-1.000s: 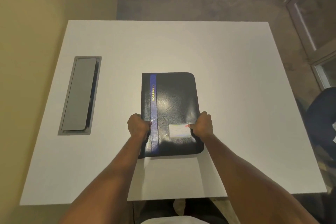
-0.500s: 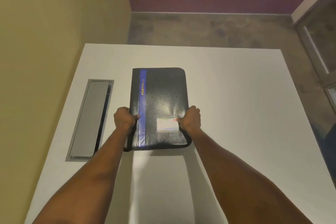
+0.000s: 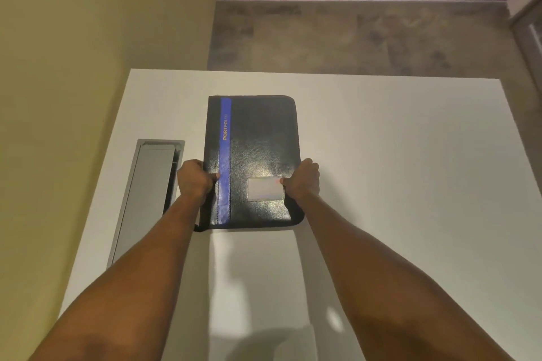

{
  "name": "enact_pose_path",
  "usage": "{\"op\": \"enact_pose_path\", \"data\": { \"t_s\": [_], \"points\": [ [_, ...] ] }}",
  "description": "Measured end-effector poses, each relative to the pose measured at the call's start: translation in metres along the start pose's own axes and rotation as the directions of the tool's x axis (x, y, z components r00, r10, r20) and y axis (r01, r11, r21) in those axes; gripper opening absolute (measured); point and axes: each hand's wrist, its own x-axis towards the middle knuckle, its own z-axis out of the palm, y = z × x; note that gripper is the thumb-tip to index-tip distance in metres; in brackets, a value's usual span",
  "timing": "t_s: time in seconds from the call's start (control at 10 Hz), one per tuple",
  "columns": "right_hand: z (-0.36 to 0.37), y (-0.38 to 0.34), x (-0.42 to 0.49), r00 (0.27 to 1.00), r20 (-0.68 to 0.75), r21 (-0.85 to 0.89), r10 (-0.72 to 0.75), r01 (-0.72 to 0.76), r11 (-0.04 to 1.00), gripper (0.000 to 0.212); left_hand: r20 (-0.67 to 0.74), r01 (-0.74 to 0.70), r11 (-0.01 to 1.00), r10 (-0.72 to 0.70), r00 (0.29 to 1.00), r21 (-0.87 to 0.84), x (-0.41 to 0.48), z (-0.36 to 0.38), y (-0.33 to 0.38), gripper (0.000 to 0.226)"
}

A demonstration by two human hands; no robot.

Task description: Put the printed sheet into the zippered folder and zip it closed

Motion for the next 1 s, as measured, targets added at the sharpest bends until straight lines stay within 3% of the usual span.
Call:
{"op": "enact_pose_path", "data": {
  "t_s": [0.4, 0.6, 0.8, 1.0],
  "points": [
    [0.001, 0.004, -0.021, 0.998, 0.046, -0.079, -0.051, 0.055, 0.995, 0.065, 0.048, -0.176, 0.969, 0.170, 0.984, 0.170, -0.021, 0.001, -0.006, 0.027],
    [0.002, 0.011, -0.067, 0.964, -0.046, -0.218, -0.264, 0.248, 0.944, 0.050, 0.076, -0.279, 0.923, 0.268, 0.960, 0.267, -0.060, -0.005, -0.013, 0.031],
    [0.012, 0.037, -0.125, 0.939, 0.022, -0.273, -0.342, 0.335, 0.902, 0.050, 0.128, -0.396, 0.837, 0.376, 0.918, 0.379, -0.112, 0.000, -0.045, 0.041],
    [0.024, 0.080, -0.183, 0.922, 0.101, -0.370, -0.375, 0.385, 0.846, 0.059, 0.220, -0.435, 0.752, 0.376, 0.900, 0.495, -0.182, 0.019, -0.091, 0.052]
  ]
}}
